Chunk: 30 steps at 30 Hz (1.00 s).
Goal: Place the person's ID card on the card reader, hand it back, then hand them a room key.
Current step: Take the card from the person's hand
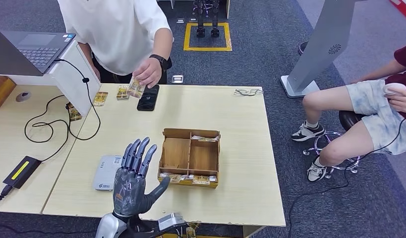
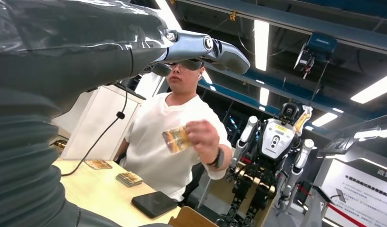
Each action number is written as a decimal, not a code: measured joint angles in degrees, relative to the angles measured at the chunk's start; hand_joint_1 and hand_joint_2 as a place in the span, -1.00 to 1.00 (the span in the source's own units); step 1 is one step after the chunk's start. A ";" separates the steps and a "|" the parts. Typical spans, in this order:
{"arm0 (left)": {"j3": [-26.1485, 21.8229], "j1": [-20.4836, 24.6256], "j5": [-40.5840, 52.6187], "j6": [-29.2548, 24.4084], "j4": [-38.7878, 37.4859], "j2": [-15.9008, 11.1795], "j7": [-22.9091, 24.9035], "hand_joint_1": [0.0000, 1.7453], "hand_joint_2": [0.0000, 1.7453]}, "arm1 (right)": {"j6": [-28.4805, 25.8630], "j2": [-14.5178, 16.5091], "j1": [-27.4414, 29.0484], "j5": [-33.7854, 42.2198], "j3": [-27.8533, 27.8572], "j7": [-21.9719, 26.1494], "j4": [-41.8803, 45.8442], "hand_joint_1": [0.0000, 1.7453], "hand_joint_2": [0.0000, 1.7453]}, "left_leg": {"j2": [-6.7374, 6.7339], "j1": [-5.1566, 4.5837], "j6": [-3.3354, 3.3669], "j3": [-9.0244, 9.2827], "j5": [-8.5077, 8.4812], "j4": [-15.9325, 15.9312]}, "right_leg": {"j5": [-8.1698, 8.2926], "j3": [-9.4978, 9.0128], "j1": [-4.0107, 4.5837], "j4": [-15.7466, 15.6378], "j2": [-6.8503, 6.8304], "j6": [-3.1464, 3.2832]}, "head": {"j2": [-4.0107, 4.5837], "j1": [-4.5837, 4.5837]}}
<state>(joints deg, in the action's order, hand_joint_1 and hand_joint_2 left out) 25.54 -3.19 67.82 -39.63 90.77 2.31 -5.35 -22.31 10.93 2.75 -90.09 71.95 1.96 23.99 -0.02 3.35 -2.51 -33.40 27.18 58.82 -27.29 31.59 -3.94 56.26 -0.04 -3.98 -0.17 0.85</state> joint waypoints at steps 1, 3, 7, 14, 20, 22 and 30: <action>0.03 0.00 -0.08 -0.01 0.00 -0.01 0.02 -1.00 -0.50 | 0.10 0.01 0.02 0.00 0.00 -0.03 0.10 -1.00 1.00 | 0.00 0.00 0.00 0.00 0.00 0.00 | 0.00 0.00 0.00 0.00 0.00 0.00 | 0.00 0.00; 0.07 0.00 -0.38 -0.01 0.00 -0.02 -0.19 -1.00 -0.50 | 0.28 0.05 0.06 -0.01 0.00 -0.01 0.33 -1.00 1.00 | 0.00 0.00 0.00 0.00 0.00 0.00 | 0.00 0.00 0.00 0.00 0.00 0.00 | 0.00 0.00; 0.06 -0.03 -1.04 -0.02 0.00 0.00 -1.25 -1.00 1.00 | 0.43 0.23 0.13 -0.01 0.00 0.12 0.76 -1.00 1.00 | 0.00 0.00 0.00 0.00 0.00 0.00 | 0.00 0.00 0.00 0.00 0.00 0.00 | 0.00 0.00; 0.08 -0.01 -1.75 0.01 -0.01 -0.01 -1.25 -1.00 -1.00 | 0.44 0.39 0.24 -0.02 -0.02 0.14 1.15 -1.00 1.00 | 0.00 0.00 0.00 0.00 0.00 0.00 | 0.00 0.00 0.00 0.00 0.00 0.00 | 0.00 0.00; 0.31 0.59 -2.74 0.00 -0.14 -0.10 -1.34 -1.00 1.00 | 0.37 0.39 0.30 -0.02 -0.43 0.05 1.19 -1.00 1.00 | 0.00 0.00 0.00 0.00 0.00 0.00 | 0.00 0.00 0.00 0.00 0.00 0.00 | 0.00 0.01; 0.32 0.87 -2.62 0.00 -0.15 -0.07 -1.32 -1.00 1.00 | 0.28 0.39 0.29 -0.02 -0.51 0.05 1.19 -1.00 1.00 | 0.00 0.00 0.00 0.00 0.00 0.00 | 0.00 0.00 0.00 0.00 0.00 0.00 | 0.00 0.01; 0.26 1.73 -1.79 -0.01 -0.35 0.18 -1.65 -1.00 1.00 | -0.12 0.38 0.30 -0.02 -0.77 -0.07 1.10 -1.00 1.00 | 0.00 0.00 0.00 0.00 0.00 0.00 | 0.00 0.00 0.00 0.00 0.00 0.00 | 0.00 0.01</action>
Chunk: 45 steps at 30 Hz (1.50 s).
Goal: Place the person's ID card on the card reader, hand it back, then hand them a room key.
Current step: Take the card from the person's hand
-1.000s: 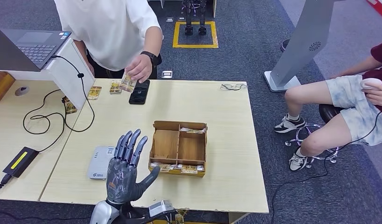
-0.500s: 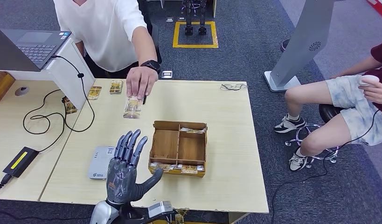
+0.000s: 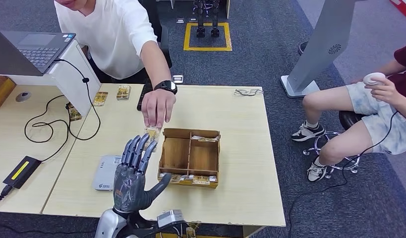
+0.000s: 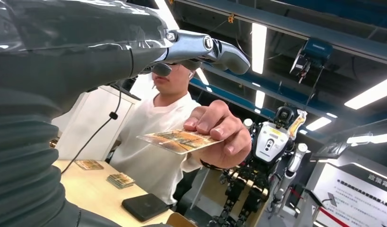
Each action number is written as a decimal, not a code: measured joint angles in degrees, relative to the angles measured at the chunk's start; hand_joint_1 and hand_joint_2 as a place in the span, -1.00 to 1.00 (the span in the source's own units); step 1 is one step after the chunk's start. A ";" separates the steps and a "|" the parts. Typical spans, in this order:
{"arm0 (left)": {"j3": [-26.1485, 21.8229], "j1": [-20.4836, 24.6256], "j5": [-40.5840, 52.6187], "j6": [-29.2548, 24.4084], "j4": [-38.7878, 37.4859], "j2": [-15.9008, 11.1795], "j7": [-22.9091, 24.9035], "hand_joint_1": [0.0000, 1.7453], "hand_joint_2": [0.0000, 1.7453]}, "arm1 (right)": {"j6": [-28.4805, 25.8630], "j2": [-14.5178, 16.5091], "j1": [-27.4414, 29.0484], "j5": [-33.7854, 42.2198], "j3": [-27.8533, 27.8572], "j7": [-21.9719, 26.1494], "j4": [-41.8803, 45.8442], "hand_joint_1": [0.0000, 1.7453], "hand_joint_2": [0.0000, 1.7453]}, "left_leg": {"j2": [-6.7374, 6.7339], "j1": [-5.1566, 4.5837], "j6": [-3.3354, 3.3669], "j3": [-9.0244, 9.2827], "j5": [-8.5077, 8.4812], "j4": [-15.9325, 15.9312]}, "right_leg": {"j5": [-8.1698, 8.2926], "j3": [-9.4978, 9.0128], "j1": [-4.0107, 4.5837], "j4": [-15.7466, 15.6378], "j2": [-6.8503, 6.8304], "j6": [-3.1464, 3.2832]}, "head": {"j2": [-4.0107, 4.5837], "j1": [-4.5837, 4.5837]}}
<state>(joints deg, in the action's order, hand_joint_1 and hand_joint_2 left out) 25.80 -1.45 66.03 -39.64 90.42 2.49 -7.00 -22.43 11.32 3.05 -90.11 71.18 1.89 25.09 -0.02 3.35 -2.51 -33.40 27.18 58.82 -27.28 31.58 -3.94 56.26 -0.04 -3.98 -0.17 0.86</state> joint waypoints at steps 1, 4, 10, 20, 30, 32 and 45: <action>-0.15 0.11 0.72 0.00 0.00 0.26 -0.27 -1.00 1.00 | -0.18 -0.01 0.00 0.00 -0.16 -0.12 -0.09 -1.00 1.00 | 0.00 0.00 0.00 0.00 0.00 0.00 | 0.00 0.00 0.00 0.00 0.00 0.00 | 0.00 0.00; -1.58 1.07 4.41 -0.01 0.00 1.79 -1.09 -1.00 1.00 | -0.93 -0.25 -0.03 0.00 -1.10 -0.44 -0.79 -1.00 1.00 | 0.01 0.00 0.00 -0.01 0.00 0.00 | 0.01 -0.01 0.00 0.00 -0.01 -0.01 | 0.00 0.00; -8.17 5.12 16.85 -0.01 0.01 6.22 -0.07 -1.00 1.00 | -3.18 -2.44 -0.74 -0.01 -4.12 -0.52 -4.75 -1.00 1.00 | 0.00 0.00 0.00 0.01 -0.05 0.00 | 0.08 -0.02 0.00 0.00 0.01 -0.02 | 0.00 -0.01; -10.44 7.95 21.11 -0.01 0.02 7.10 5.91 -1.00 1.00 | -3.74 -5.20 -1.37 -0.01 -7.92 -1.07 -9.03 -1.00 1.00 | 0.00 0.00 0.02 0.00 -0.07 0.00 | 0.09 -0.01 0.00 0.00 0.01 -0.02 | 0.00 0.00; -9.95 10.39 21.16 0.02 -0.36 4.81 14.35 -1.00 1.00 | -4.28 -6.30 -1.54 -0.01 -9.90 -1.47 -10.59 -1.00 1.00 | 0.00 0.00 0.01 0.00 -0.09 0.00 | 0.09 0.01 0.00 0.01 0.01 -0.02 | 0.00 0.00; -9.45 10.68 21.17 0.02 -0.51 4.57 15.03 -0.50 1.00 | -4.38 -6.39 -1.58 -0.01 -10.21 -1.52 -10.82 -1.00 1.00 | 0.00 0.00 0.02 -0.01 -0.09 0.00 | 0.10 0.01 0.00 0.00 0.02 -0.02 | 0.00 -0.01; -8.76 10.54 20.64 0.02 -0.97 5.70 10.07 1.00 1.00 | -4.70 -6.75 -1.58 -0.01 -11.33 -1.84 -11.43 -1.00 1.00 | 0.00 0.00 0.02 -0.03 -0.08 0.01 | 0.09 0.04 0.00 0.00 0.04 -0.03 | 0.00 0.00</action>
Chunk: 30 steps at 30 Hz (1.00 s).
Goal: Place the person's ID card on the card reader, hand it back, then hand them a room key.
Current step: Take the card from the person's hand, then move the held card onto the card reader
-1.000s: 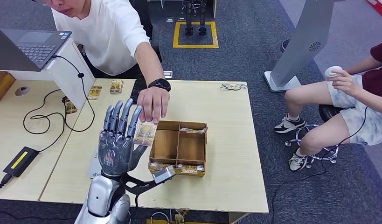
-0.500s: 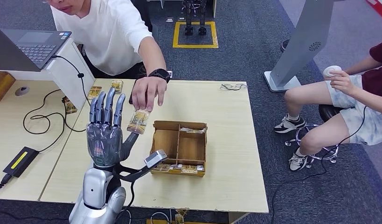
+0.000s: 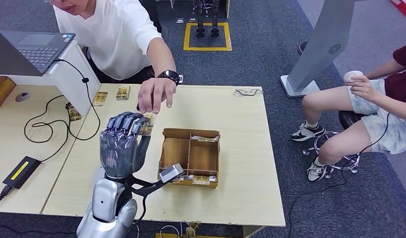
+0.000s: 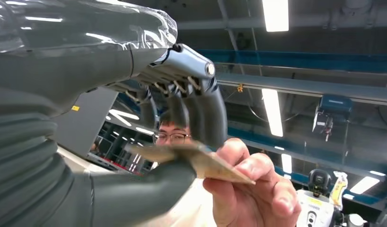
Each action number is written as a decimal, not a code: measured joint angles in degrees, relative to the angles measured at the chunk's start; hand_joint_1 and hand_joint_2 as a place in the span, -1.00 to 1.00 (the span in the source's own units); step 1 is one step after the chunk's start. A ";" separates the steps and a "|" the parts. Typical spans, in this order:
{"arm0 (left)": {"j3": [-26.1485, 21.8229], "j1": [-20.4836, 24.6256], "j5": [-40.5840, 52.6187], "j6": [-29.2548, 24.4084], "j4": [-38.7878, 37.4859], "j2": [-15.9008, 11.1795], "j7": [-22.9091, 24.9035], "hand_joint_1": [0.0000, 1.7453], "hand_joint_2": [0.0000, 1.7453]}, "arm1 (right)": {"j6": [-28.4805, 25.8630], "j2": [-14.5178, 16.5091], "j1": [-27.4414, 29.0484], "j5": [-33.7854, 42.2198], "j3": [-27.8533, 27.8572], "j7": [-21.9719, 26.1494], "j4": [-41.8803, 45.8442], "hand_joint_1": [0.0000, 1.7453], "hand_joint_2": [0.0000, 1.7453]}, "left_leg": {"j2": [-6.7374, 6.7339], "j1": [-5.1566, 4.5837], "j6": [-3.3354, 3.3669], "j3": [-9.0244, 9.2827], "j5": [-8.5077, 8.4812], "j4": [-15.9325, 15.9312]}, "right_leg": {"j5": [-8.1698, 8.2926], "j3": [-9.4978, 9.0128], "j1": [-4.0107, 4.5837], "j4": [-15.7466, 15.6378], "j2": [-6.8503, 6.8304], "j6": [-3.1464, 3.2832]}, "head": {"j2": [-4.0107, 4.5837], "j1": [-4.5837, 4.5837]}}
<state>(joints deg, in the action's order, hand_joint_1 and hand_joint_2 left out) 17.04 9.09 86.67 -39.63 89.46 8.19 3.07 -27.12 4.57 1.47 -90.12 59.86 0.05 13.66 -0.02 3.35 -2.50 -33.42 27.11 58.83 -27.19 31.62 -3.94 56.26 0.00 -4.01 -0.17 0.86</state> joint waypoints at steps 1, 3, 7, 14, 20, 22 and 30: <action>-0.01 -0.05 -0.15 0.00 -0.01 0.26 -0.98 1.00 1.00 | -0.02 0.00 0.00 0.00 -0.02 -0.02 -0.01 -1.00 1.00 | 0.00 0.00 0.00 -0.01 0.00 0.00 | 0.00 0.00 0.00 0.00 -0.01 0.00 | 0.00 -0.01; -0.03 -0.13 -0.50 -0.01 -0.02 0.82 -2.77 1.00 1.00 | -0.07 0.00 0.00 0.00 -0.07 -0.03 -0.04 -1.00 1.00 | 0.01 0.00 0.00 -0.02 0.00 0.00 | 0.00 -0.01 0.00 0.00 -0.01 0.00 | 0.00 -0.01; -0.71 -0.66 -1.84 -0.02 -0.02 2.13 -6.45 1.00 1.00 | -0.19 0.00 0.03 0.00 -0.11 -0.07 -0.14 -1.00 1.00 | 0.01 0.00 0.00 -0.01 0.00 0.00 | 0.00 -0.01 0.00 0.00 -0.01 0.00 | 0.00 0.00; -2.59 -1.51 -0.91 -0.02 -0.01 3.95 -9.10 1.00 1.00 | -1.45 -0.22 0.21 0.19 -3.02 -1.64 -0.39 -1.00 1.00 | 0.00 0.00 0.00 -0.01 0.00 0.00 | 0.00 -0.01 0.00 0.00 -0.01 0.00 | 0.00 -0.01; -4.01 -1.77 -0.51 -0.02 -0.02 4.37 -8.98 1.00 1.00 | -1.62 -0.55 0.23 0.26 -4.61 -1.60 -0.79 -1.00 1.00 | 0.01 0.00 0.00 -0.01 0.00 0.00 | 0.00 -0.02 0.00 0.00 -0.02 0.00 | 0.00 -0.01; -4.39 -1.80 -0.02 -0.02 -0.16 4.30 -7.51 1.00 1.00 | -1.61 -0.61 0.23 0.21 -4.87 -1.49 -0.89 -1.00 1.00 | 0.00 0.00 0.00 -0.01 0.00 0.00 | 0.00 -0.01 0.00 0.00 -0.01 0.00 | 0.00 0.00; -3.23 -0.54 0.51 -0.02 -5.22 -0.05 4.36 1.00 1.00 | -1.00 -1.05 0.10 0.13 -5.88 -1.64 -1.21 -1.00 1.00 | 0.00 0.00 -0.01 0.01 -0.01 0.00 | 0.00 0.02 0.00 0.00 0.00 0.00 | 0.00 -0.03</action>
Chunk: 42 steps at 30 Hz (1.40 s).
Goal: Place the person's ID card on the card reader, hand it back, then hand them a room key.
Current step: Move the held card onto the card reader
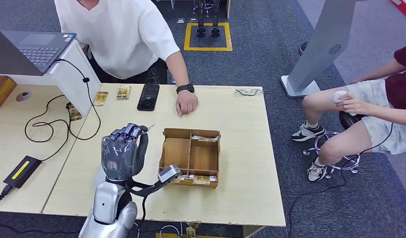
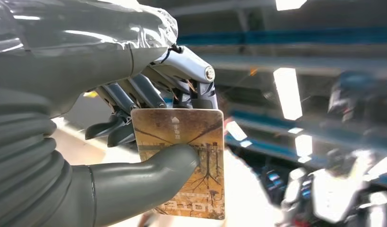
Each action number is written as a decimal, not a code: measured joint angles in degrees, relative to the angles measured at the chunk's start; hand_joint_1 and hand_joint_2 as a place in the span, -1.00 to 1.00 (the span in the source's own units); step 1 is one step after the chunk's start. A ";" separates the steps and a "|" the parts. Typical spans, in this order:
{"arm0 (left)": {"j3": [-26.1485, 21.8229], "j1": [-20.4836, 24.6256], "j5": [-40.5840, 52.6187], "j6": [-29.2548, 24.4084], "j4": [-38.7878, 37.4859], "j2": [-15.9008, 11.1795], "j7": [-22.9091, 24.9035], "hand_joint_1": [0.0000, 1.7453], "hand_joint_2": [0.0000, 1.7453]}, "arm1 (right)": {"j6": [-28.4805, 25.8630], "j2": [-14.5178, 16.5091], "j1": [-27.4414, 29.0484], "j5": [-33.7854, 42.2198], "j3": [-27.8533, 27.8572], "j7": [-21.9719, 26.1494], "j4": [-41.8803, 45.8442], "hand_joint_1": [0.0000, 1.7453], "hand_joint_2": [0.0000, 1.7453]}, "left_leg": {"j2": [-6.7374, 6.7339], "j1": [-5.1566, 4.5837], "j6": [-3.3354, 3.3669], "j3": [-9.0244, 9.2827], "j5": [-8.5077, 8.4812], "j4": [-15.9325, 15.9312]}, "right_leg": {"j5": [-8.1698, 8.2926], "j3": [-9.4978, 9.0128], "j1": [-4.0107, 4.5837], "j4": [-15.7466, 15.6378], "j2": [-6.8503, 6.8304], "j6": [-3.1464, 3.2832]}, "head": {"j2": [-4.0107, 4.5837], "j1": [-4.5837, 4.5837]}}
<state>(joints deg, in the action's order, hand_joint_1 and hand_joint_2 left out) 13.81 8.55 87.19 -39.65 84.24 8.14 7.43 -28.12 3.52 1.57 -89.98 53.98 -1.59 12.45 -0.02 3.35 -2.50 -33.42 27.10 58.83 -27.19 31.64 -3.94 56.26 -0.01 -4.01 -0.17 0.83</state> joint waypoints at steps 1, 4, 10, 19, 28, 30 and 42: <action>1.67 0.87 0.01 0.00 -1.45 -1.90 5.24 1.00 1.00 | 0.02 -0.05 -0.06 0.00 -0.15 -0.02 -0.02 -1.00 1.00 | -0.02 0.00 0.00 0.01 0.00 0.00 | 0.01 0.01 0.00 0.00 0.03 0.02 | 0.00 0.03; 7.04 3.10 0.02 0.00 -5.17 -6.88 17.90 1.00 1.00 | 0.03 -0.24 -0.15 0.00 -0.68 -0.10 -0.08 -1.00 1.00 | -0.04 0.01 -0.01 0.02 -0.05 -0.01 | 0.04 0.01 0.01 0.01 0.07 0.06 | 0.00 0.20; 12.72 5.32 0.04 -0.04 -11.15 -11.93 21.52 1.00 1.00 | 0.09 -0.56 -0.25 0.00 -1.36 -0.28 -0.14 -1.00 1.00 | -0.03 0.00 0.01 -0.03 -0.08 -0.01 | 0.06 0.02 0.00 0.00 0.06 0.05 | 0.00 0.19; 15.54 7.13 0.04 -0.03 -19.53 -13.56 23.99 1.00 1.00 | 0.26 -0.73 -0.26 0.00 -2.00 -0.49 -0.15 -1.00 1.00 | -0.03 0.00 0.00 -0.03 -0.09 -0.01 | 0.06 0.03 0.00 0.00 0.06 0.05 | 0.00 0.20; 15.89 7.59 0.04 3.09 -24.46 -13.85 23.45 1.00 1.00 | 0.32 -0.74 -0.26 0.00 -2.60 -0.99 -0.15 -1.00 1.00 | -0.03 0.00 0.00 -0.03 -0.08 -0.01 | 0.06 0.02 0.00 0.00 0.05 0.06 | 0.00 0.20; 15.89 7.66 0.04 3.63 -24.94 -13.84 23.13 1.00 1.00 | 0.39 -0.74 -0.26 0.00 -2.66 -1.03 -0.15 -1.00 1.00 | -0.03 0.00 0.00 -0.03 -0.08 -0.01 | 0.06 0.02 0.00 0.00 0.05 0.06 | 0.00 0.20; 15.89 7.81 0.04 3.93 -26.90 -13.90 23.08 1.00 1.00 | 0.43 -0.74 -0.26 0.00 -2.87 -1.10 -0.15 -1.00 1.00 | -0.03 0.00 0.01 -0.03 -0.09 -0.01 | 0.06 0.02 0.00 0.00 0.06 0.06 | 0.00 0.20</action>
<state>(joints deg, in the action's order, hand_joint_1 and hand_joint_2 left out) 29.70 16.36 87.23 -35.71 57.33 -5.76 30.51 -27.69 2.78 1.31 -89.99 51.10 -2.69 12.31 -0.05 3.35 -2.49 -33.45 27.01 58.82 -27.13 31.66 -3.94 56.27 0.05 -3.95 -0.17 1.03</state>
